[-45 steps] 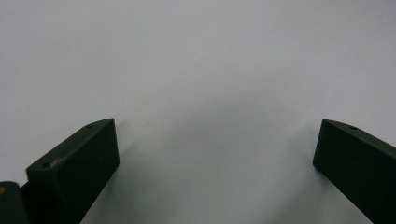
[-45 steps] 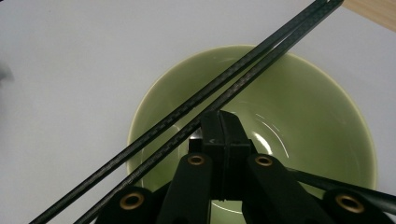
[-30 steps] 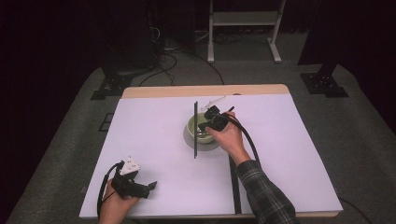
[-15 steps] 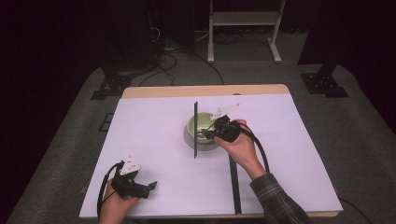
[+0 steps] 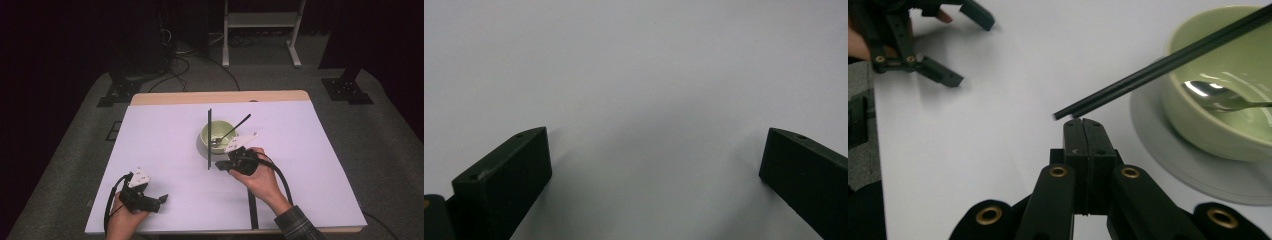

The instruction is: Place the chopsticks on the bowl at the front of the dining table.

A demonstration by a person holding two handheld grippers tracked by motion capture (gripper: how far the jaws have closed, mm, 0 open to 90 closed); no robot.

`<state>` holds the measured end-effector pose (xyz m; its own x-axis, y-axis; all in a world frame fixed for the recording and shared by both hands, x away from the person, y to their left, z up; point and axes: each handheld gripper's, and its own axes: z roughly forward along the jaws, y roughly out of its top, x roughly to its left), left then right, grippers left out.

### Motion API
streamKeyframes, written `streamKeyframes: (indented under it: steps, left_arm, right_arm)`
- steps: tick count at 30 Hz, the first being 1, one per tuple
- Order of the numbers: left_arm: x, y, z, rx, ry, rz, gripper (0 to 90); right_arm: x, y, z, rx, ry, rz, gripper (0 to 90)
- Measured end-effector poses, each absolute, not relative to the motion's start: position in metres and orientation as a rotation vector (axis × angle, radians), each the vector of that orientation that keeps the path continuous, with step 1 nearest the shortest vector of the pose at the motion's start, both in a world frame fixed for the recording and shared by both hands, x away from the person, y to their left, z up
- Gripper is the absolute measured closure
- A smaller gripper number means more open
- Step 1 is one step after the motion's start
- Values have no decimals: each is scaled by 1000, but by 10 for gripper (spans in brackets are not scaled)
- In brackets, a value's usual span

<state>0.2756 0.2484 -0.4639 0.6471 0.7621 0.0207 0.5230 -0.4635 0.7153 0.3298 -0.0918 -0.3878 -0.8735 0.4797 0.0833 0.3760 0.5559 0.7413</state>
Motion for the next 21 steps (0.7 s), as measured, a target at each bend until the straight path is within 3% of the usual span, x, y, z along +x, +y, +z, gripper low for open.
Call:
streamKeyframes:
  steps: [9, 21]
  left_arm:
    - [276, 248, -464, 2172, 995, 444, 0]
    - [276, 248, -464, 2172, 995, 443, 0]
  right_arm:
    - [316, -67, -402, 667, 2736, 1202, 900]
    - [328, -65, -406, 693, 2712, 1204, 900]
